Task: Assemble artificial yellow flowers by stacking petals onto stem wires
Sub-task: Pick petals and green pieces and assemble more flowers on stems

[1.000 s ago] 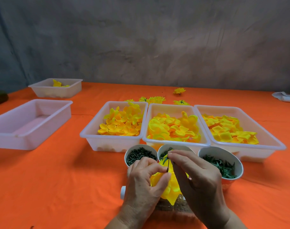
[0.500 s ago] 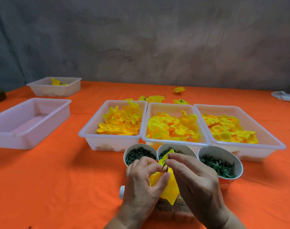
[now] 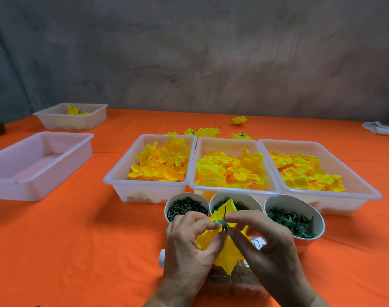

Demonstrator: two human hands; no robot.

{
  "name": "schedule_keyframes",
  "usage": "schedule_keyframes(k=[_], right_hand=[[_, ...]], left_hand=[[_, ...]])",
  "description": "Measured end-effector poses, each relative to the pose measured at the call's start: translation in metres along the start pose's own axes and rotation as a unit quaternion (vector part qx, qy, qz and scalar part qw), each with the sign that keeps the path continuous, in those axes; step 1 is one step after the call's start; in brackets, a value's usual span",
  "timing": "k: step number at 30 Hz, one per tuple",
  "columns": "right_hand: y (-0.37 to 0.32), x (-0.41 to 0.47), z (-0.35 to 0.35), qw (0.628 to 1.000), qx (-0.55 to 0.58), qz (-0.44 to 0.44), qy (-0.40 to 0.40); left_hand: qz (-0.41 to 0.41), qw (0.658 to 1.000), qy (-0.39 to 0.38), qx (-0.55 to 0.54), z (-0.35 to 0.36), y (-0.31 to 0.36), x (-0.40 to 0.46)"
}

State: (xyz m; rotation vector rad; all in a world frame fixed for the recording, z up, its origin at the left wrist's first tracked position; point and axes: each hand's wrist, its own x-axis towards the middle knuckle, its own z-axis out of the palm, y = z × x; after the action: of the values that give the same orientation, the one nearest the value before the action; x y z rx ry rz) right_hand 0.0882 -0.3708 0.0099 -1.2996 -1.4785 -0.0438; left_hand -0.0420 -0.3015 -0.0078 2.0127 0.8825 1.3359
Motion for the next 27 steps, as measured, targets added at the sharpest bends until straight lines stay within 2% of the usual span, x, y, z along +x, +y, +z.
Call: schedule_keyframes(k=[8,21,27], right_hand=[[-0.016,0.008,-0.002,0.993,0.045,0.103,-0.023],[-0.025,0.025,-0.009,0.971,-0.075,0.187,-0.129],[-0.028,0.031,-0.009,0.964,-0.116,0.177,-0.158]], left_hand=[[-0.005,1.000,0.002,0.006,-0.001,0.003,-0.001],[-0.028,0.999,0.015,-0.020,-0.001,-0.002,-0.006],[-0.041,0.999,-0.001,-0.026,-0.008,-0.003,-0.008]])
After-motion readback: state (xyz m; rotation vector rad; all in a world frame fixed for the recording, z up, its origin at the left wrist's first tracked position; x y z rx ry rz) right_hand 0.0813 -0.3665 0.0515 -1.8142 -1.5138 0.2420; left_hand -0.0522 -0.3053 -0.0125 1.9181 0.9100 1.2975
